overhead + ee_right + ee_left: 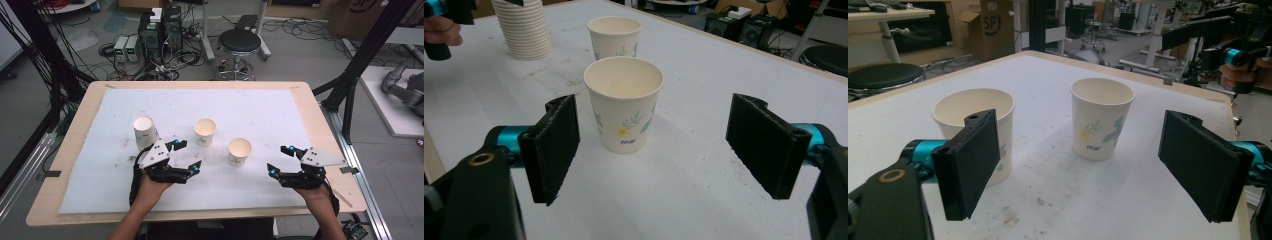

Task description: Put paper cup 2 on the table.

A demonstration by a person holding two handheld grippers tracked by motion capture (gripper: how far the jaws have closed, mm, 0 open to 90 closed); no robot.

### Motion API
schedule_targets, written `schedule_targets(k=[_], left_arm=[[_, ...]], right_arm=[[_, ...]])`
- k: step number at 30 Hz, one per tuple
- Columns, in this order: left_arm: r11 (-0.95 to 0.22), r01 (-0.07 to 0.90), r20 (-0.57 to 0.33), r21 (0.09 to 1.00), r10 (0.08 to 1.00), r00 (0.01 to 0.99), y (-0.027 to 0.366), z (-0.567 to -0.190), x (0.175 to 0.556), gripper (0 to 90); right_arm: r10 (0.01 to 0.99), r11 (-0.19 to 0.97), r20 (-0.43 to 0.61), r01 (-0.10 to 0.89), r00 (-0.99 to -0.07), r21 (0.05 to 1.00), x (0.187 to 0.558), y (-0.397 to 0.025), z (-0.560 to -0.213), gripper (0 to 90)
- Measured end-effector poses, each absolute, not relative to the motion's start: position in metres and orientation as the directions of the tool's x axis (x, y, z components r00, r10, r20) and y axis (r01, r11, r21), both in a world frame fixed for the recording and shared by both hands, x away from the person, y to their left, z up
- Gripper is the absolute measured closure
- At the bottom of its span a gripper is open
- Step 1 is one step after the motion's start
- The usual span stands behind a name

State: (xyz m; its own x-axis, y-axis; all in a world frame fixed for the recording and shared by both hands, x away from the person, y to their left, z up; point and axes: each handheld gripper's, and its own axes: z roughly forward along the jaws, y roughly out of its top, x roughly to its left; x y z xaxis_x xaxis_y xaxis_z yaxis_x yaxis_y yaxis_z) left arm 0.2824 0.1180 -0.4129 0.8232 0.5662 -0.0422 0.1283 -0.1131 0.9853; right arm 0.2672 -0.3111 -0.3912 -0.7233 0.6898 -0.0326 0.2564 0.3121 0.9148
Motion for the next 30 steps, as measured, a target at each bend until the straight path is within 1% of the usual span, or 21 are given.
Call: schedule_targets(k=[15,20,30], left_arm=[[-0.103,0.098,-0.012,0.990,0.626,0.780,0.167,-0.412,0.255,17.1],[-0.093,0.105,-0.018,0.990,0.653,0.757,0.182,-0.415,0.251,17.1],[-0.065,0.099,-0.027,0.993,0.690,0.723,0.197,-0.417,0.247,17.1]], right_arm=[[0.694,0.312,-0.040,0.250,-0.719,0.917,0.265,-0.312,-0.391,21.4],[0.698,0.304,-0.032,0.255,-0.716,0.918,0.262,-0.313,-0.392,20.4],[0.694,0.318,-0.042,0.254,-0.719,0.914,0.260,-0.309,-0.393,19.6]])
